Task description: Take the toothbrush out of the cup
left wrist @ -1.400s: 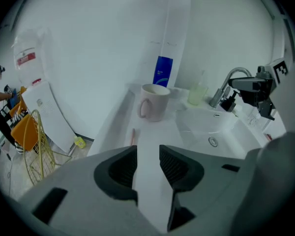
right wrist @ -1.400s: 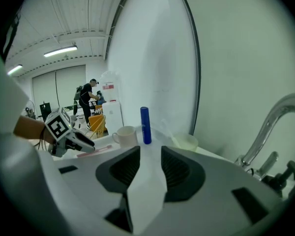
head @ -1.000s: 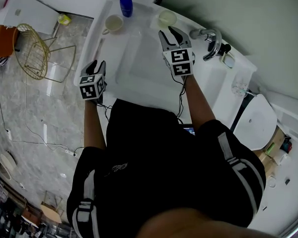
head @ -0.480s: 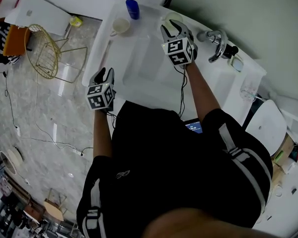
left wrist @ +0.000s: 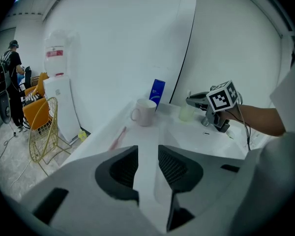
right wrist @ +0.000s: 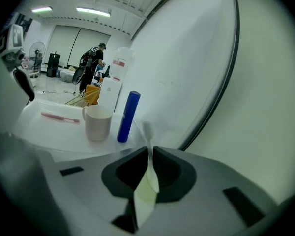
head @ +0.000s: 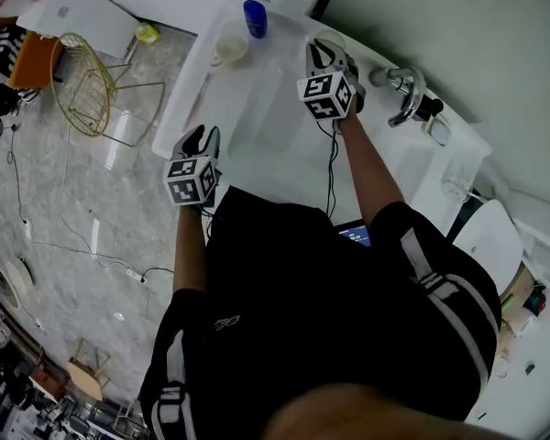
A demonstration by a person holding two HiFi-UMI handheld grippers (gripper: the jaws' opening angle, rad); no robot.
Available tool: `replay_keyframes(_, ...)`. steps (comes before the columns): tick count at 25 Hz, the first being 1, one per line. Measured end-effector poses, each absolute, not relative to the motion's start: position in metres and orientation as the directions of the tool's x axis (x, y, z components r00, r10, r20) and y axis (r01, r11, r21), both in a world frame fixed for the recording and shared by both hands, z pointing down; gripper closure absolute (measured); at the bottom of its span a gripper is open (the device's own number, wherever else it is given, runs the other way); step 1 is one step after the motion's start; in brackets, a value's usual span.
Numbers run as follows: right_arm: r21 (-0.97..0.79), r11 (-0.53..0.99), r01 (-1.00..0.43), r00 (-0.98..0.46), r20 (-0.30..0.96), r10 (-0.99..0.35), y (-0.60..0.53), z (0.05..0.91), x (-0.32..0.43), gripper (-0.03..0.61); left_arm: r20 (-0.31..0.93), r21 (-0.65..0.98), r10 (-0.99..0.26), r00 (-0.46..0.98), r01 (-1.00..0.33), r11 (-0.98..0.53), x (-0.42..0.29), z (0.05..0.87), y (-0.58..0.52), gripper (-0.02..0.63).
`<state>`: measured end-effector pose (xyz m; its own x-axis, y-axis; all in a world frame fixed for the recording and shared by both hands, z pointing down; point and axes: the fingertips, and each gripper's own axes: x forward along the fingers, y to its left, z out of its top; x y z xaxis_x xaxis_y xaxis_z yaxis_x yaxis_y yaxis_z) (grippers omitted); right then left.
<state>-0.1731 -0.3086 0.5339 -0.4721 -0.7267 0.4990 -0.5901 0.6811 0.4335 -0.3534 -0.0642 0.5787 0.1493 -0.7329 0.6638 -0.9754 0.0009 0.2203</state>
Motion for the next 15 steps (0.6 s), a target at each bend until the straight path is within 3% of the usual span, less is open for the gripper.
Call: replay_keyframes(15, 0.423, 0.617, -0.663, -0.545, 0.293, -0.786, -0.293, 0.46, -0.178, 0.552, 0.626, 0.23, -0.765, 0.15, -0.973, -0.002, -0.359, 0.565, -0.065, 0.478)
